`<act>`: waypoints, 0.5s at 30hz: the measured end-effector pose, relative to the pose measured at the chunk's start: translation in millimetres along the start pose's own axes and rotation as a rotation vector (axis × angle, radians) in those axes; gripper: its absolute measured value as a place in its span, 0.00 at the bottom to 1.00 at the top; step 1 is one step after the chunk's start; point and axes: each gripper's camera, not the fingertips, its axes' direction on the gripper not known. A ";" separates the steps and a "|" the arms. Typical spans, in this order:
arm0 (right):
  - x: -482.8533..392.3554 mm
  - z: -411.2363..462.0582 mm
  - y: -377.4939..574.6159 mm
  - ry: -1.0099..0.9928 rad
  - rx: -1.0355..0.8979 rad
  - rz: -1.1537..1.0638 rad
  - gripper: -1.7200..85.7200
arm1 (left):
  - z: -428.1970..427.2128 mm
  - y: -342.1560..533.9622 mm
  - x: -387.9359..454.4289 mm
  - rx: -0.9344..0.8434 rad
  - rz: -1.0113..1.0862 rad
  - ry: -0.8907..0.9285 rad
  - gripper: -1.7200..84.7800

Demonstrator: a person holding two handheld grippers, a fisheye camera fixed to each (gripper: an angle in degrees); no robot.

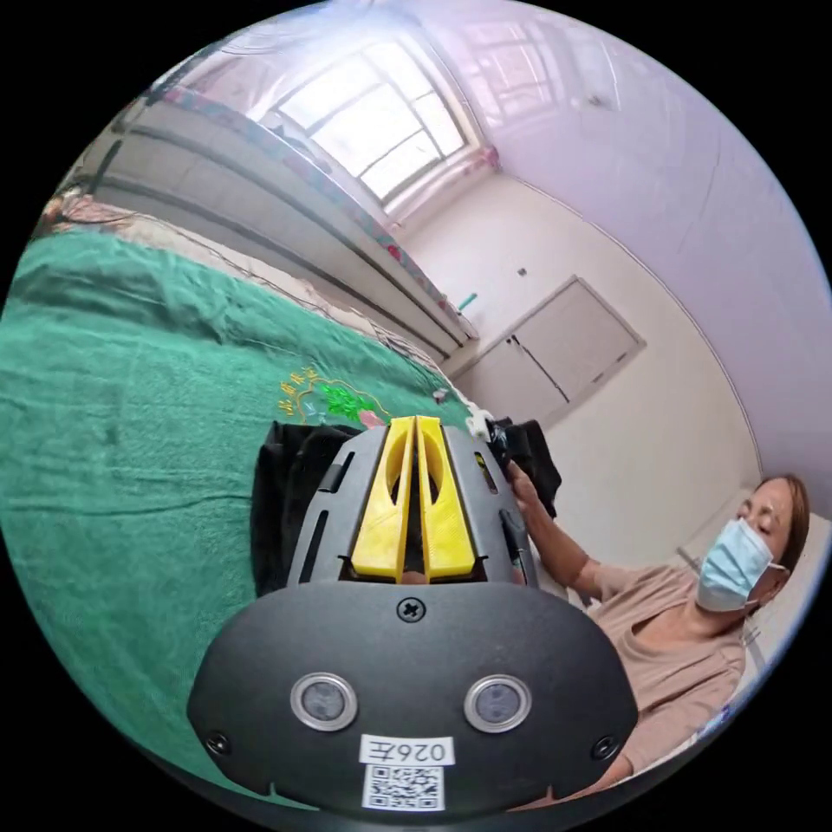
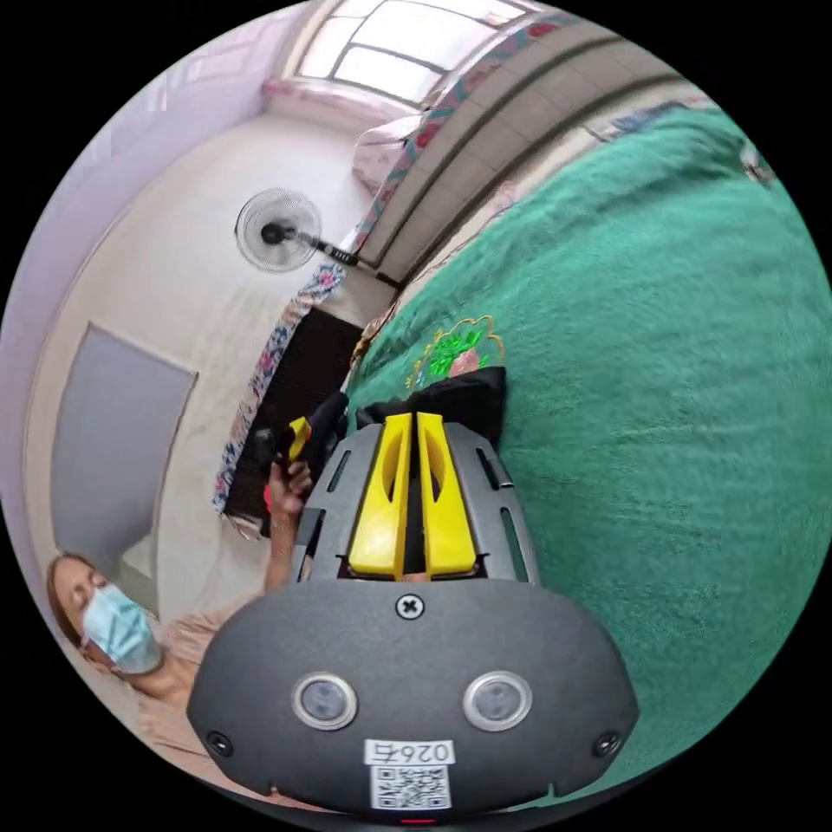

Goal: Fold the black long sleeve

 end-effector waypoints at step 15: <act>-81.1 99.8 -26.5 0.393 -0.104 -0.310 0.01 | 72.7 -36.4 8.8 -0.151 0.051 -0.227 0.01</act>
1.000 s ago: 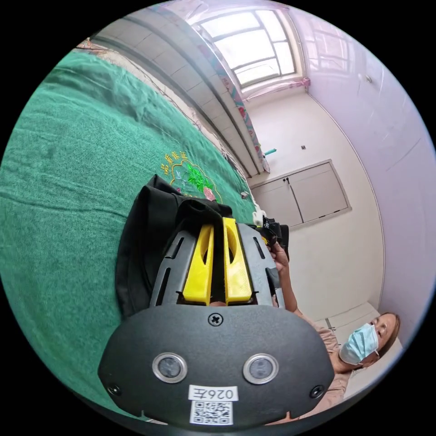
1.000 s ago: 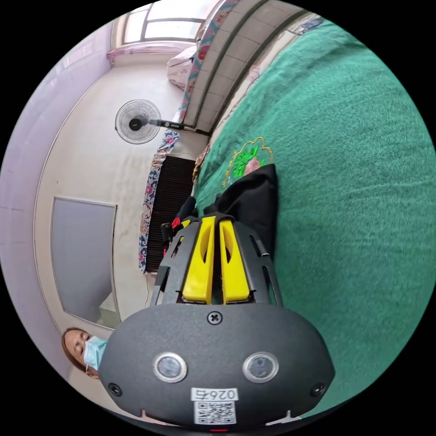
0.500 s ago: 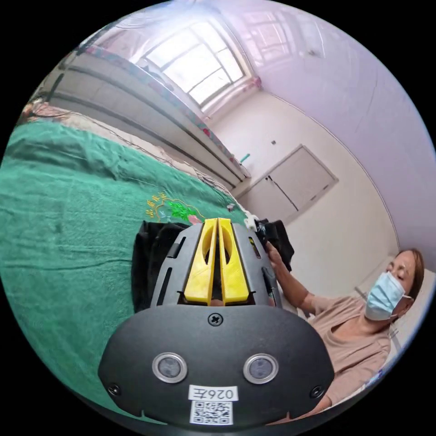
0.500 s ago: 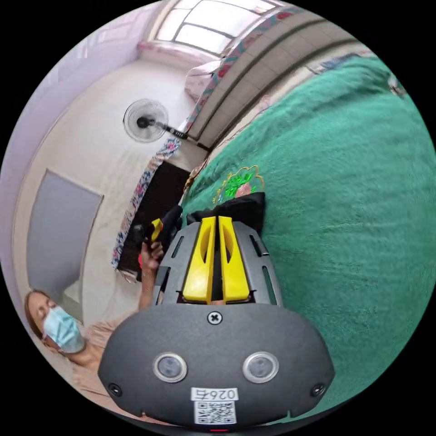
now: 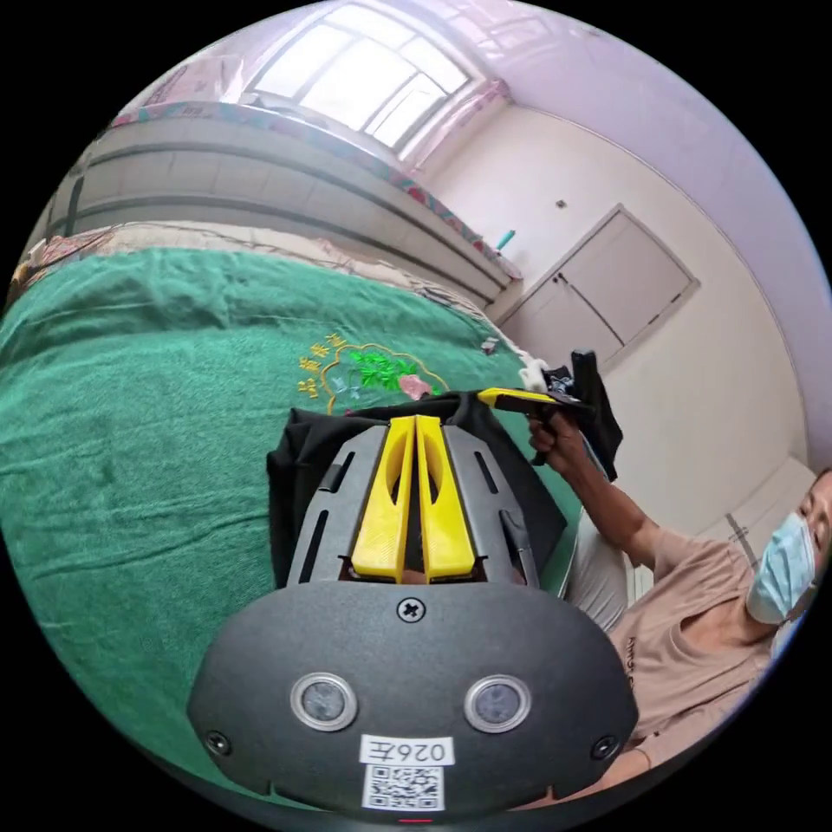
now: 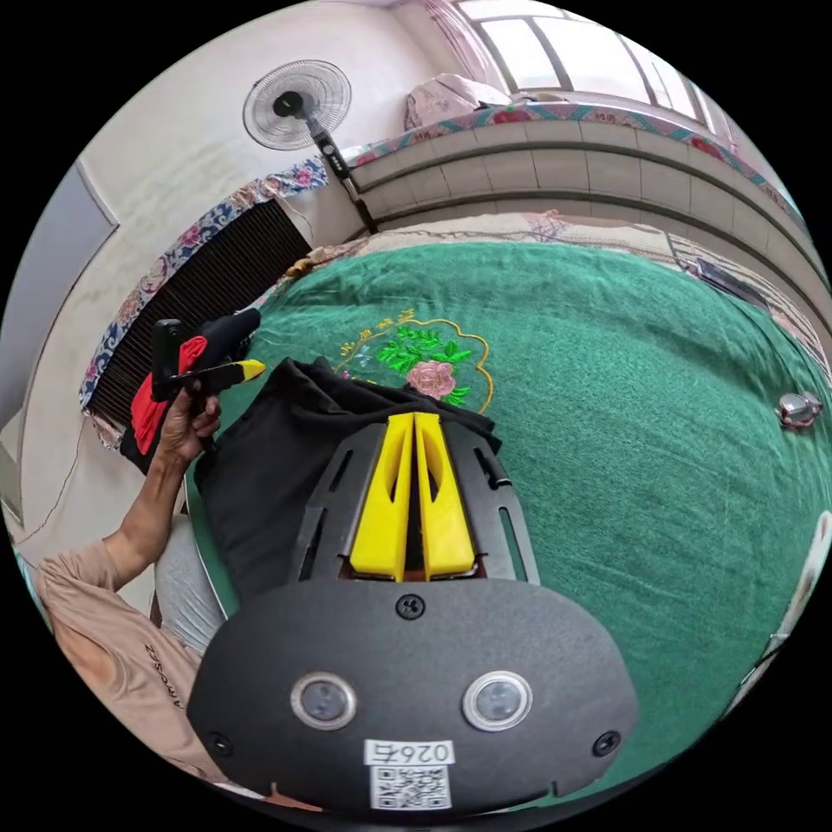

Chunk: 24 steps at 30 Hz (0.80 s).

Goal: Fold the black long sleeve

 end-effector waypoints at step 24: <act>-76.2 36.2 2.4 0.189 -0.128 -0.063 0.01 | -20.5 -6.5 -22.9 -0.065 -0.195 -0.188 0.01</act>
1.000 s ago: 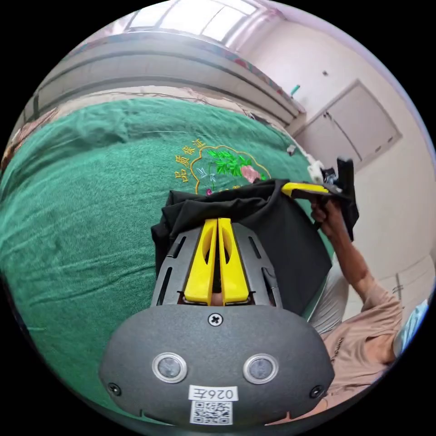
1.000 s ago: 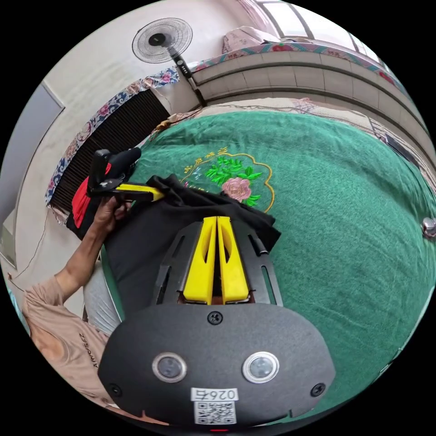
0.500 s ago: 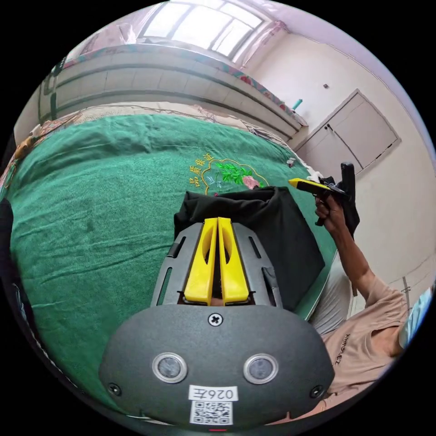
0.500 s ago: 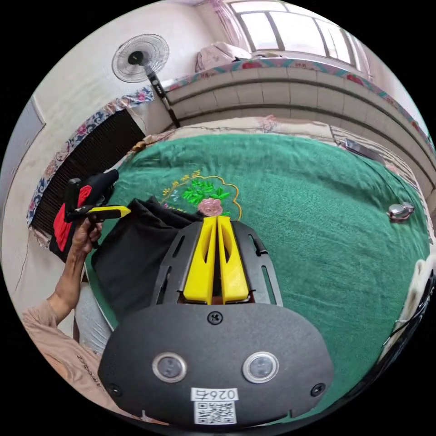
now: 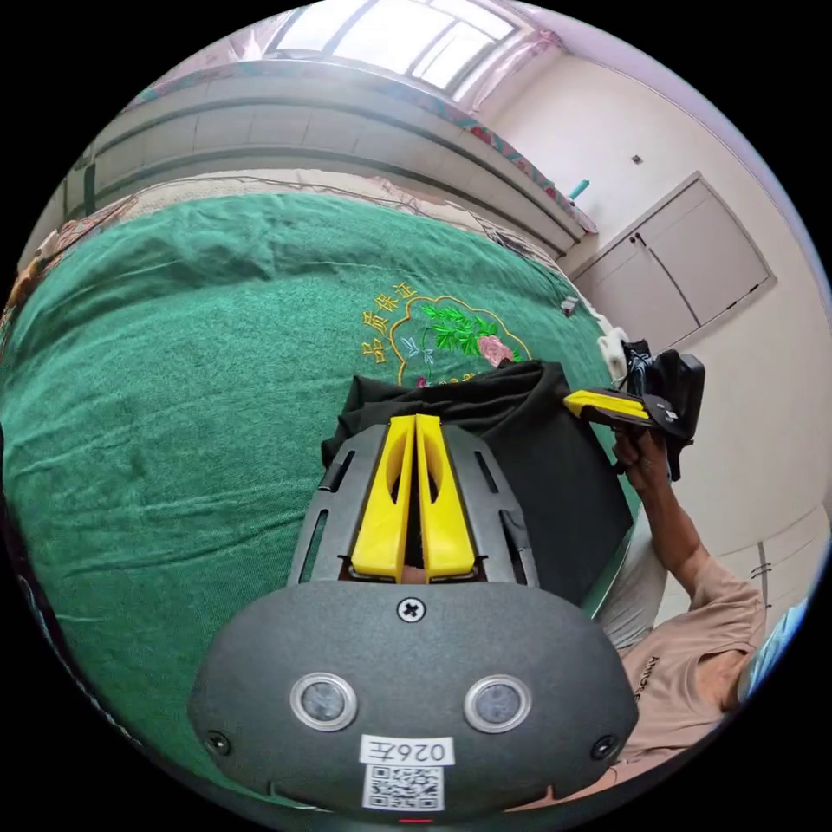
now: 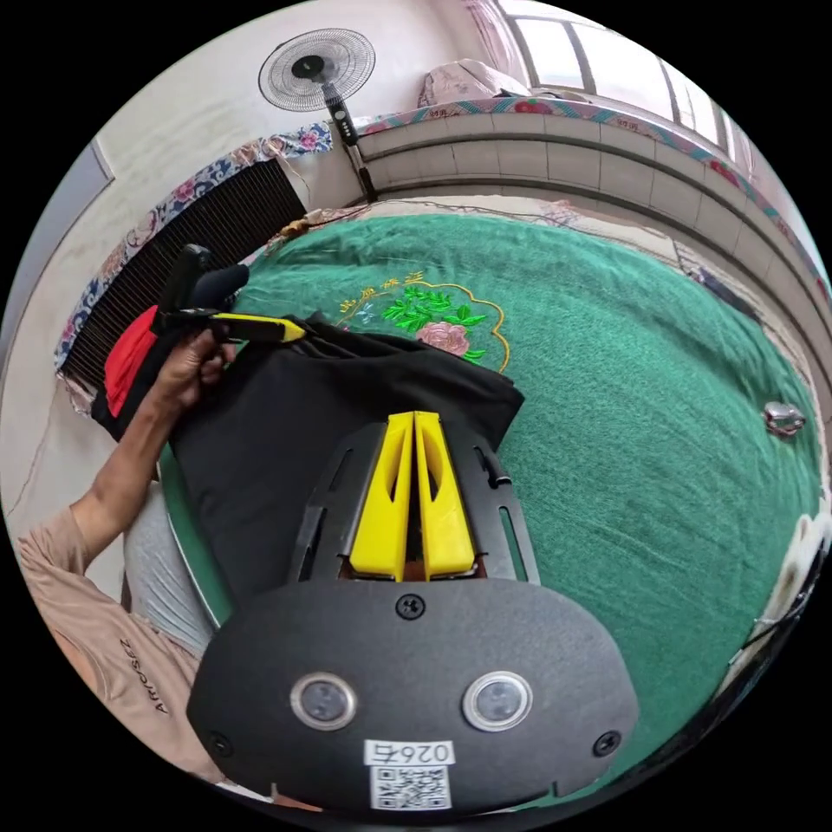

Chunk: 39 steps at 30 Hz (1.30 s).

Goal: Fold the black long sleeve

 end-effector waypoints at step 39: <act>1.7 -58.2 104.4 -0.280 -0.273 0.150 0.08 | -182.9 274.7 -46.8 -0.129 -0.083 0.148 0.14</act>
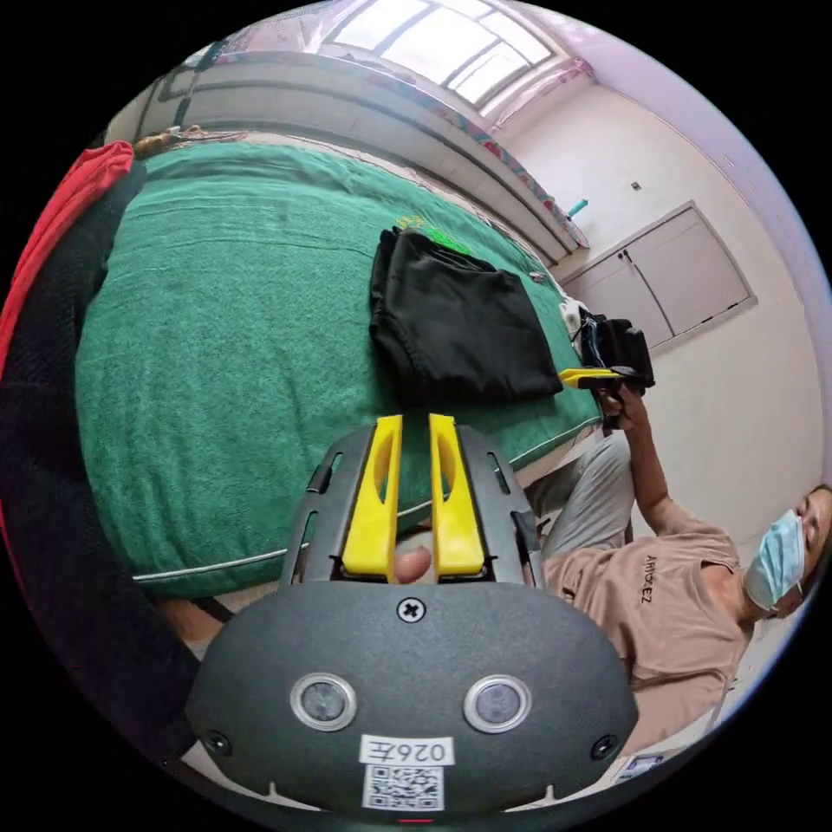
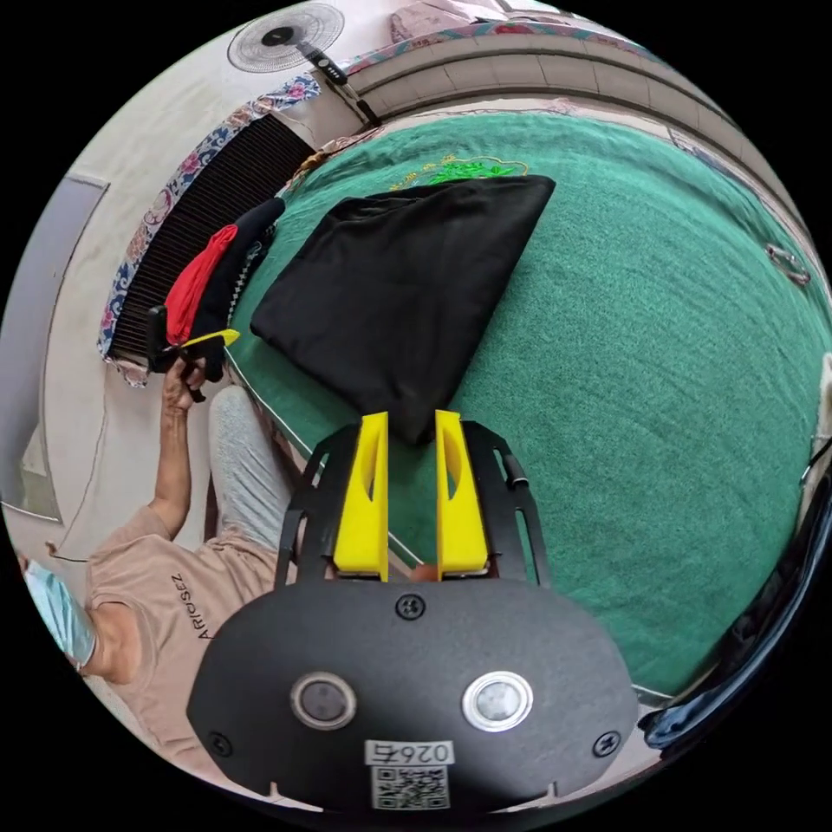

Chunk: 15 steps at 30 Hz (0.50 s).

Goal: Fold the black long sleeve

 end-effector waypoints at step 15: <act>28.5 -3.5 31.1 -0.140 -0.106 0.013 0.06 | -114.5 95.9 8.1 0.246 0.088 -0.319 0.01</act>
